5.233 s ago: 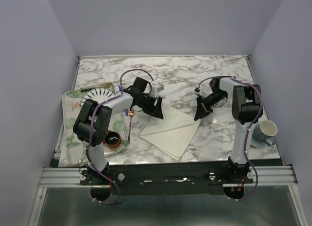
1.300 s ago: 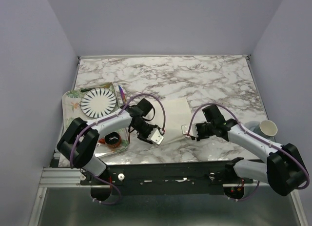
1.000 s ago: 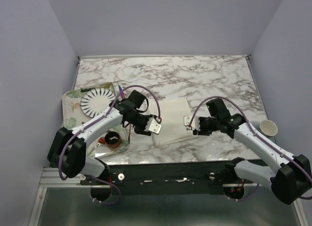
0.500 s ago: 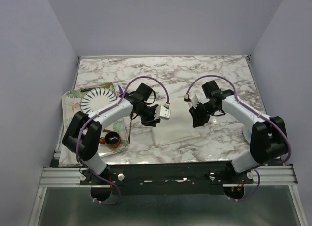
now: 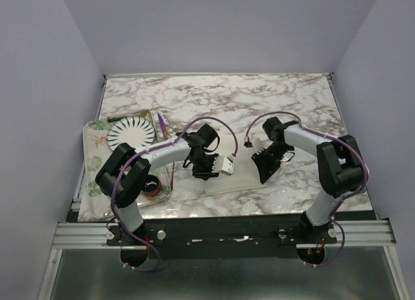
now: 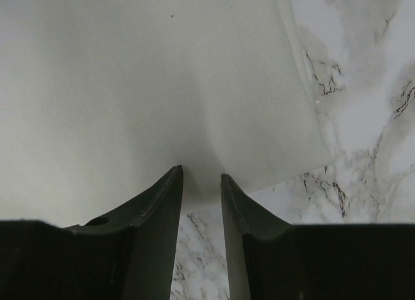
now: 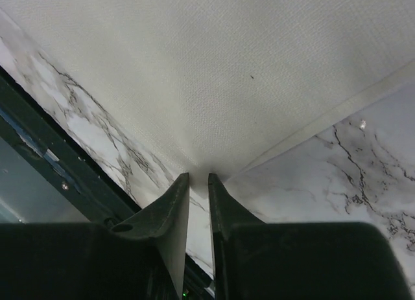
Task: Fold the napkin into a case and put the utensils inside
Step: Turn over the upper triangle folded napkin at the center of the board.
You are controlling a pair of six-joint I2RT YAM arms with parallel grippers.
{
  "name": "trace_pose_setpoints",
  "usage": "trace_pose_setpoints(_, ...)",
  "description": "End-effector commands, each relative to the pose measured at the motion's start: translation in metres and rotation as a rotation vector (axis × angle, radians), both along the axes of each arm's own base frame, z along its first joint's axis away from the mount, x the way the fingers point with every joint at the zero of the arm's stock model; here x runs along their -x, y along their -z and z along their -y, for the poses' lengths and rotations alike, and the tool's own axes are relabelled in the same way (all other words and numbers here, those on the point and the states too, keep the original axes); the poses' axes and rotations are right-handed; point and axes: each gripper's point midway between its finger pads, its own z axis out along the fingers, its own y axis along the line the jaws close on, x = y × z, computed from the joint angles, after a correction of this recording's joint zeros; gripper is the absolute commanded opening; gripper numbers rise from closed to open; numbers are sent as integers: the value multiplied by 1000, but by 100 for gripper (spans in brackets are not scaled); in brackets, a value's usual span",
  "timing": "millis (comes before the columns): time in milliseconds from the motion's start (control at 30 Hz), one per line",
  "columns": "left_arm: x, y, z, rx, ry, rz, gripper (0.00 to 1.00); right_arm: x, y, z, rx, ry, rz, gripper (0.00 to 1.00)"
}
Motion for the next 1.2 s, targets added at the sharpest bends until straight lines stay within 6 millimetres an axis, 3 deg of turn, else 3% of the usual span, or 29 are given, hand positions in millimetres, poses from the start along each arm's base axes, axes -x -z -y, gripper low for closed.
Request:
trace_pose_setpoints(0, 12, 14, -16, -95, -36, -43, 42, 7, 1, 17, 100, 3, -50, 22)
trace_pose_setpoints(133, 19, 12, -7, -97, -96, -83, 42, -13, 8, 22, 153, 18, -13, 22)
trace_pose_setpoints(233, 34, 6, 6, -95, -148, -151, 43, -48, 0, 22, 157, 64, 50, 22)
trace_pose_setpoints(300, 48, -1, 18, -78, -155, -196, 45, -75, -14, 27, 142, 107, 103, 24)
trace_pose_setpoints(400, 52, -18, 34, -23, -247, -262, 49, -96, -38, 35, 89, 170, 130, 30)
trace_pose_setpoints(500, 39, -42, 46, 49, -316, -256, 54, -97, -58, 44, 29, 234, 118, 35)
trace_pose_setpoints(600, 1, -63, 43, 122, -404, -161, 56, -83, -67, 40, -17, 264, 62, 38)
trace_pose_setpoints(667, -30, -65, 30, 123, -482, -112, 56, -67, -64, 35, -34, 293, -11, 39)
trace_pose_setpoints(767, -60, -52, 10, 69, -547, -111, 52, -50, -52, 27, -62, 337, -132, 39)
trace_pose_setpoints(933, -64, -21, -7, -36, -540, -111, 49, -40, -26, 24, -39, 375, -240, 37)
trace_pose_setpoints(1067, -49, 1, -14, -102, -550, -164, 47, -45, -4, 26, 2, 401, -289, 36)
trace_pose_setpoints(1167, -30, 8, -14, -133, -532, -199, 46, -62, 2, 30, 31, 404, -254, 34)
